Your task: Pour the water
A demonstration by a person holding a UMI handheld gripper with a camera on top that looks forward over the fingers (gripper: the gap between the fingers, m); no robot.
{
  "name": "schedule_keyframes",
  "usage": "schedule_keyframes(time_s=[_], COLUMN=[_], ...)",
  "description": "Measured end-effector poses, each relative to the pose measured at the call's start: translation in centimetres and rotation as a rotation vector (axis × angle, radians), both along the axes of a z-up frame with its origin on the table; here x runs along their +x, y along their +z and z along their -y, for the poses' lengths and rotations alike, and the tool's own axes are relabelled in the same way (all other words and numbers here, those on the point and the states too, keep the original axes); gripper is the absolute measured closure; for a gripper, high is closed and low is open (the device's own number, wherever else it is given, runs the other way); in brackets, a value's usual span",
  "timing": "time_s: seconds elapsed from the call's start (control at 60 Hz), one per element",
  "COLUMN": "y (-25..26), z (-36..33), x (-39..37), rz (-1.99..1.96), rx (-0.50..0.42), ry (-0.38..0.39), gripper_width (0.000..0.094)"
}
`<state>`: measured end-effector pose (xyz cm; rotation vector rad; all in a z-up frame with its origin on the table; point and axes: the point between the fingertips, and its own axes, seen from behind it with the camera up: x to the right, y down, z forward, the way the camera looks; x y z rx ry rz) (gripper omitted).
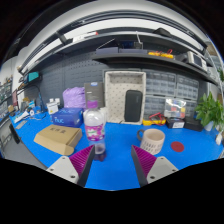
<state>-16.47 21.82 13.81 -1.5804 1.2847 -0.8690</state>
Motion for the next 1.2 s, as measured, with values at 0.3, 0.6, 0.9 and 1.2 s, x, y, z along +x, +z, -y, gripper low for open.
schedule_keyframes(time_s=[0.3, 0.6, 0.9, 1.2], y=[-1.0, -1.4, -1.4, -1.6], z=[-7.0, -8.7, -8.2, -7.6], x=[5.0, 11.7, 12.7, 13.3], rz=[0.021, 0.092, 0.179, 0.092], rx=[-0.010, -0.008, 0.013, 0.109], ry=[-0.011, -0.067, -0.097, -0.072], gripper_width=[0.0196, 0.0219, 0.0537, 0.0548])
